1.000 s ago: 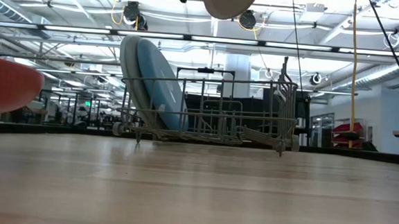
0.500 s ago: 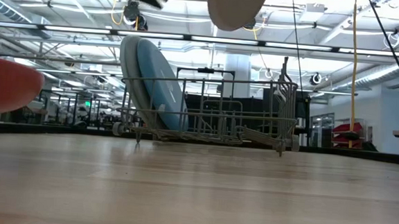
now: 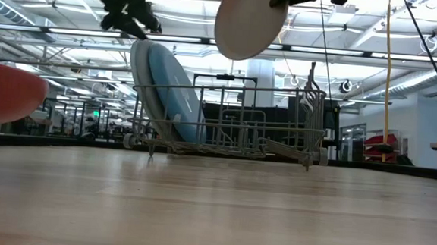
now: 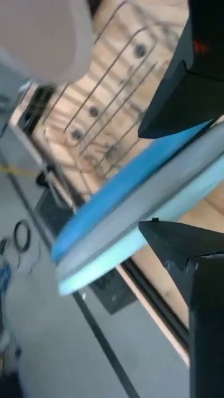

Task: Sort dishes
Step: Put the white plate into the dish rack

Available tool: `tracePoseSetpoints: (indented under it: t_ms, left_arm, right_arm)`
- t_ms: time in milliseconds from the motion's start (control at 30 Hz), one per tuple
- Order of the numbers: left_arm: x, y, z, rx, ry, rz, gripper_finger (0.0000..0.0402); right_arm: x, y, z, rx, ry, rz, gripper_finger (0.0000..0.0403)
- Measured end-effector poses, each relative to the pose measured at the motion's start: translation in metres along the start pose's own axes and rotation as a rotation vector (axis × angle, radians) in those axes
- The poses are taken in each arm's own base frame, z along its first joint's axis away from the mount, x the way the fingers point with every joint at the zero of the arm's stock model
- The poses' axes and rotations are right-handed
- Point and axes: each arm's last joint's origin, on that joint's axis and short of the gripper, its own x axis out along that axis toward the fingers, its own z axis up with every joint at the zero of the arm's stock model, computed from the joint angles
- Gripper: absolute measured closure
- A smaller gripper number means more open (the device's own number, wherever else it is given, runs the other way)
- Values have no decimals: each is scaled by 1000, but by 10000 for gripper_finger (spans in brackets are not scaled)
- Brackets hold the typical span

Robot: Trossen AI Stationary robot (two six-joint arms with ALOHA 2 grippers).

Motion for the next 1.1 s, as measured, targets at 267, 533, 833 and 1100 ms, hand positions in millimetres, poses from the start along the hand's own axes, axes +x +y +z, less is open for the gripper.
tracePoseSetpoints:
  t_ms: [267, 533, 833, 1100]
  left_arm:
    - [-14, 8, -34, -119, -115, 114, 171]
    - [-59, 2, -24, -113, -405, 50, 171]
    - [-14, 10, -63, -190, -32, 241, 172]
    - [23, 10, -83, -145, 196, 195, 172]
  right_arm:
    - [1, 0, 0, -15, -3, -4, 365]
    - [4, -1, 1, -23, -2, -15, 365]
    - [5, -1, 2, -40, -5, -14, 365]
    - [5, -1, 2, -39, -6, -15, 365]
